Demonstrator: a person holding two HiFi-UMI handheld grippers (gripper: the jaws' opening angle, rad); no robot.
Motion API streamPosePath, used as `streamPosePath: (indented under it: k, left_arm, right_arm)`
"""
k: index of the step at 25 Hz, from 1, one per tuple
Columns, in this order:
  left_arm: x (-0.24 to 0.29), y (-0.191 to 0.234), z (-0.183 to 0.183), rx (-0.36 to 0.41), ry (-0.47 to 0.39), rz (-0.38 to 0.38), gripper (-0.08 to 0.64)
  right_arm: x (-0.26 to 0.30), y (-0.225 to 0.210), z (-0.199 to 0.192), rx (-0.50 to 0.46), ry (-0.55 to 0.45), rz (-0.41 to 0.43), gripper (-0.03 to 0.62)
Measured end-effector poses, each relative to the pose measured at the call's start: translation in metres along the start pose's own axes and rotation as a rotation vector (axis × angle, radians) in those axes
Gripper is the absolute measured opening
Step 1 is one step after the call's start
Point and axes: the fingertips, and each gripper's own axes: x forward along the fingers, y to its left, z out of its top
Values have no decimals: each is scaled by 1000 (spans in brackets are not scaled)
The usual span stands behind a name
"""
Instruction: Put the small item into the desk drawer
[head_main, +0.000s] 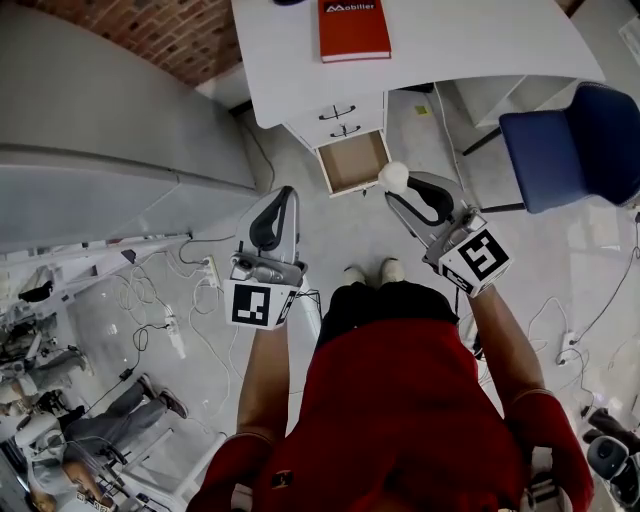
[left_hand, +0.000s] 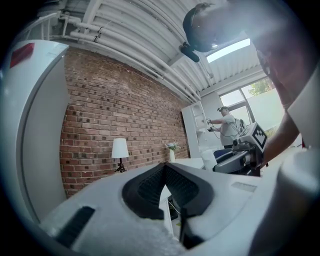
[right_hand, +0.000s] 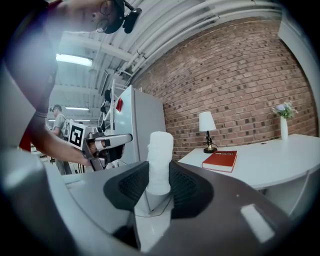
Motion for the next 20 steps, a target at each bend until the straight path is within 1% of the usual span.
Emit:
streamPosePath:
  k: [10, 16, 20]
  left_arm:
    - [17, 39, -55, -24, 25, -4, 5]
    - [25, 51, -107, -29, 44, -24, 5]
    - [33, 60, -145, -56, 53, -14, 5]
  right_arm:
    - [57, -28, -50, 20, 89, -24, 135]
    - [90, -47, -103, 39, 146, -27, 135]
    - [111, -62, -144, 36, 184, -30, 135]
